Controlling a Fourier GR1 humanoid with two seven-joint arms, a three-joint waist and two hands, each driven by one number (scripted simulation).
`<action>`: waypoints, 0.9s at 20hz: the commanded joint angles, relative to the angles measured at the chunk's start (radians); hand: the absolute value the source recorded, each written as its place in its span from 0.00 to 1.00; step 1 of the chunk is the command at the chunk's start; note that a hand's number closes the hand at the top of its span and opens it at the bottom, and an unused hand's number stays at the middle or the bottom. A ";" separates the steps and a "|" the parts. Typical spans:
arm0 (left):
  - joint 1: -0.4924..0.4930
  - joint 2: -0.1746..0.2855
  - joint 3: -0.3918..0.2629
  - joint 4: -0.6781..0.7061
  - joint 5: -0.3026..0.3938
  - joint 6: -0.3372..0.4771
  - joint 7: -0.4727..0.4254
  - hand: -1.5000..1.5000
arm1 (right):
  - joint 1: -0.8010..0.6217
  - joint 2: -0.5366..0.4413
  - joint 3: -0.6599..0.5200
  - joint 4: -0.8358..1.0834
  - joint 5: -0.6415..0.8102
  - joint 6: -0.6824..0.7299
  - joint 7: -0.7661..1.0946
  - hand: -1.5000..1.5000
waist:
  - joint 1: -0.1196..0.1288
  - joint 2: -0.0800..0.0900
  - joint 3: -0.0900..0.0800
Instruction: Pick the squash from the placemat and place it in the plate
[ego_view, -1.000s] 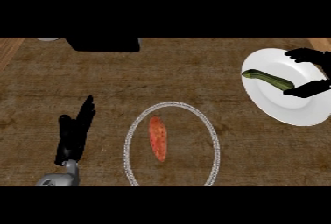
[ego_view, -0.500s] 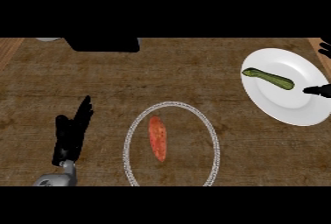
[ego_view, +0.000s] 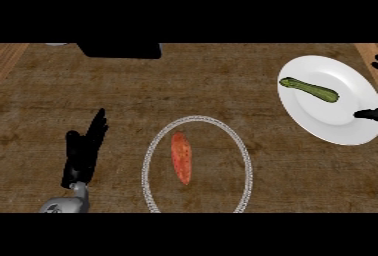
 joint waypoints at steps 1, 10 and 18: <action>-0.012 0.020 0.025 0.045 0.011 -0.022 -0.031 0.50 | 0.020 0.027 0.006 -0.003 -0.014 0.037 -0.070 0.00 | -0.006 -0.002 -0.001; -0.009 -0.016 -0.004 0.024 -0.007 -0.004 -0.008 0.50 | 0.050 0.040 0.034 0.009 0.010 -0.142 -0.065 0.00 | 0.005 0.002 0.000; 0.031 -0.024 -0.011 0.024 -0.027 0.008 -0.063 0.50 | 0.044 0.005 0.045 0.034 0.017 -0.162 -0.035 0.00 | 0.008 0.003 0.000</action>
